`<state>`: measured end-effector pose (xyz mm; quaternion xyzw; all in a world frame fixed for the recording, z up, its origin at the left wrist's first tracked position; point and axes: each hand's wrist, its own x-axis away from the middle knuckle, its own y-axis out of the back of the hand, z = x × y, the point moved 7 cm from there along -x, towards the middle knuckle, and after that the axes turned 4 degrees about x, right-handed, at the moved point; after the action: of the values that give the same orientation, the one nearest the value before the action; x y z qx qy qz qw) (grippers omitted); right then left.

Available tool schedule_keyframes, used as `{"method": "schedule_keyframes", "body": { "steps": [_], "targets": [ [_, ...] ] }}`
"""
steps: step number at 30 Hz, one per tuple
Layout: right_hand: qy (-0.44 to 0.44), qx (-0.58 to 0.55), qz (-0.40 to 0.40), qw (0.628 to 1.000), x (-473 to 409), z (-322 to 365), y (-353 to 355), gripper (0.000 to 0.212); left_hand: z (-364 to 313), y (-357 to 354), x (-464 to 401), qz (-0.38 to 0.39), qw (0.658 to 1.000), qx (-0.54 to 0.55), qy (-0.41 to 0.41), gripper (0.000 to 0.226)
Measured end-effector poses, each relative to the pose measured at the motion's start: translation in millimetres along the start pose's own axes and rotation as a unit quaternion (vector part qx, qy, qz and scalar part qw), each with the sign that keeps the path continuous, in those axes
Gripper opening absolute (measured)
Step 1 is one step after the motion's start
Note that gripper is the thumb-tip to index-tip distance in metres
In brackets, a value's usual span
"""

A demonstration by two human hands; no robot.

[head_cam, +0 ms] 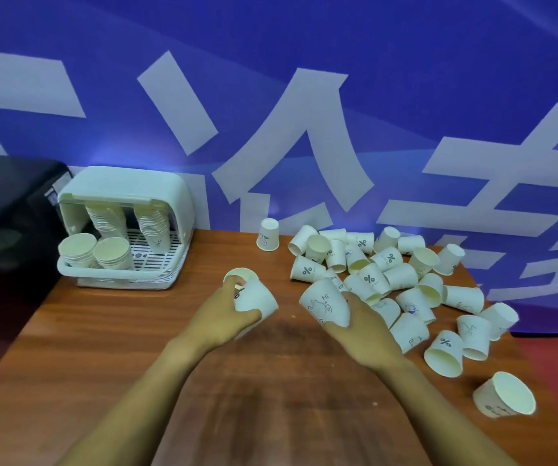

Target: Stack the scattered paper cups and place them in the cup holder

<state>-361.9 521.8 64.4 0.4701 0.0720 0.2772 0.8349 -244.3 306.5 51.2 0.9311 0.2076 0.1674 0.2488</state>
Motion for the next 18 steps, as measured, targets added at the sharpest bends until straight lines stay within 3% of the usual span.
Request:
{"method": "schedule_keyframes", "body": {
  "steps": [6, 12, 15, 18],
  "targets": [
    [0.044, -0.058, -0.014, 0.997, -36.1, 30.1, 2.3, 0.084, -3.2, 28.1, -24.7, -0.032, 0.999, 0.010, -0.023, 0.093],
    [0.057, -0.099, -0.021, 0.993, -82.1, 44.2, -13.5, 0.074, 13.5, 64.0, -42.5, -0.074, 0.997, 0.007, -0.004, 0.080],
    [0.070, -0.115, -0.017, 0.991, -91.5, 66.3, -22.6, 0.080, 27.6, 79.0, -45.2, -0.066, 0.997, 0.030, 0.006, 0.071],
    [0.071, -0.127, -0.050, 0.988, -101.4, 91.6, -19.3, 0.086, 44.6, 103.9, -55.3, -0.075, 0.997, 0.032, 0.015, 0.078]
  ]
}}
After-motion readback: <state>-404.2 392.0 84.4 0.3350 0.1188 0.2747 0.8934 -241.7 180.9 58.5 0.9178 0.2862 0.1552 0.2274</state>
